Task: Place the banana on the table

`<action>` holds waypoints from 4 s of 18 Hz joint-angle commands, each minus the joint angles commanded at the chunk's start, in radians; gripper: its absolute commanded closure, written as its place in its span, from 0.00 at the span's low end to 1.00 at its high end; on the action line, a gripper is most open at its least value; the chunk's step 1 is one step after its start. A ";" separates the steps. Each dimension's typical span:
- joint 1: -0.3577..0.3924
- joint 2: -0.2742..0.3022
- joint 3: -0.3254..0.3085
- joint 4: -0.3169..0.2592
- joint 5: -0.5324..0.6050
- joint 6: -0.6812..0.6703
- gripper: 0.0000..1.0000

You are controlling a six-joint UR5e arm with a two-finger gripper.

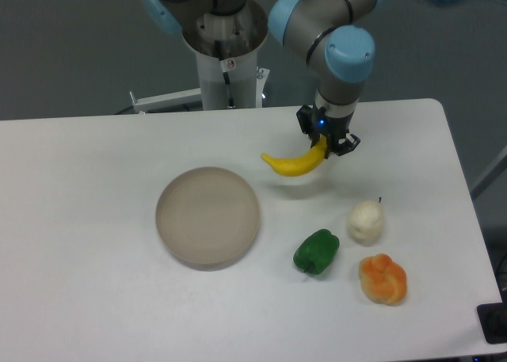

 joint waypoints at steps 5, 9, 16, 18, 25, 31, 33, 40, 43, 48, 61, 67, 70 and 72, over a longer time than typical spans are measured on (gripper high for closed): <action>-0.008 -0.034 0.000 0.009 0.002 -0.161 0.74; -0.011 -0.055 0.008 0.011 0.005 -0.166 0.73; -0.008 -0.078 0.024 0.014 0.008 -0.154 0.72; -0.006 -0.078 0.025 0.014 0.008 -0.154 0.69; -0.006 -0.081 0.025 0.016 0.011 -0.152 0.67; -0.005 -0.092 0.032 0.019 0.009 -0.115 0.67; -0.003 -0.092 0.034 0.019 0.011 -0.115 0.67; -0.002 -0.100 0.038 0.017 0.011 -0.114 0.66; -0.002 -0.103 0.038 0.017 0.026 -0.114 0.66; 0.000 -0.104 0.040 0.019 0.043 -0.114 0.59; 0.006 -0.104 0.181 0.014 0.041 -0.118 0.00; -0.003 -0.129 0.334 0.016 0.041 -0.126 0.00; -0.018 -0.173 0.434 0.012 0.045 -0.127 0.00; -0.023 -0.204 0.484 0.012 0.043 -0.124 0.00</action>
